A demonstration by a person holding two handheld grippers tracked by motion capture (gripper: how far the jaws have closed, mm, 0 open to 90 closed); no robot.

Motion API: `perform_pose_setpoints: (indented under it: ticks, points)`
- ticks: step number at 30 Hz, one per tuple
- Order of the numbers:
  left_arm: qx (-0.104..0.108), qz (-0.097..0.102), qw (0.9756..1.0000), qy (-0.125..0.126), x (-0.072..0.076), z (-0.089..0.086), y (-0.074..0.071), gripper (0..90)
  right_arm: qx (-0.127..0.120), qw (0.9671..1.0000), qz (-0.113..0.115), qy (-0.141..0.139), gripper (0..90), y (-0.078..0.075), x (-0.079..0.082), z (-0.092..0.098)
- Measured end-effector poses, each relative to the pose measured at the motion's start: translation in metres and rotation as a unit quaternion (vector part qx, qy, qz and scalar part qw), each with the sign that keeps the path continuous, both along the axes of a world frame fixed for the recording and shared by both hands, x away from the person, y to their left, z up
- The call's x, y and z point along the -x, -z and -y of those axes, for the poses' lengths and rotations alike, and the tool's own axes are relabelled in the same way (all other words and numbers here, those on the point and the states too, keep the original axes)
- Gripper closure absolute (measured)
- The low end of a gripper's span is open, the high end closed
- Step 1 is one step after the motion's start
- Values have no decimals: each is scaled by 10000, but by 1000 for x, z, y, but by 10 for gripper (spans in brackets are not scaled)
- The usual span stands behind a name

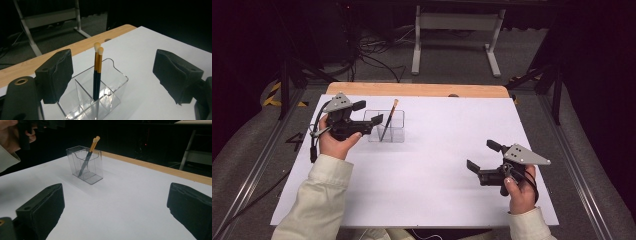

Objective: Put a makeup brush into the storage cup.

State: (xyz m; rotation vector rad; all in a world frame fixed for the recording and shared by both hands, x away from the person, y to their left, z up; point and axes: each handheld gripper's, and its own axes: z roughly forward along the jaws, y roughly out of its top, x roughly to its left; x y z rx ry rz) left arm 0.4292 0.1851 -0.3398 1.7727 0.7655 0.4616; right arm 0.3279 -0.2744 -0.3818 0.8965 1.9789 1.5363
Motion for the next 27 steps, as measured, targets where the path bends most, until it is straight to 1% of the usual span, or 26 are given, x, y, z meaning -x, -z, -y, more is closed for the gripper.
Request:
perform_pose_setpoints:
  ticks: [6, 9, 11, 13, 14, 20, 23, 26, 27]
  points:
    - [85, 142, 9999, -42, 23, -13, -3, 165, -71, 9999, 28, -75, 17, -5, -11, 0]
    - [-7, 204, 9998, -70, 32, -17, -5, 168, -113, 9999, -7, -104, 17, -6, -17, 2]
    - [-7, 234, 9997, -4, 42, -21, -6, 168, -119, 9999, -10, -111, 17, -6, -20, 3]
    - [-21, 242, 9997, -1, 44, -22, -6, 167, -142, 9999, -24, -92, 17, -6, -23, 4]
    - [5, 229, 9997, 34, 49, -25, -4, 167, -161, 9998, -48, -86, 17, -5, -24, 6]
    - [154, 305, 9993, 128, 64, -34, 2, 167, -163, 9998, -112, -48, 17, -3, -29, 11]
    - [130, 317, 9993, 173, 71, -38, 3, 163, -167, 9998, -138, -2, 17, -1, -31, 14]
    - [172, 345, 9991, 187, 74, -41, 5, 158, -167, 9997, -148, 19, 17, 0, -32, 16]
    - [204, 323, 9991, 193, 76, -42, 7, 156, -173, 9998, -136, 16, 17, 1, -32, 17]
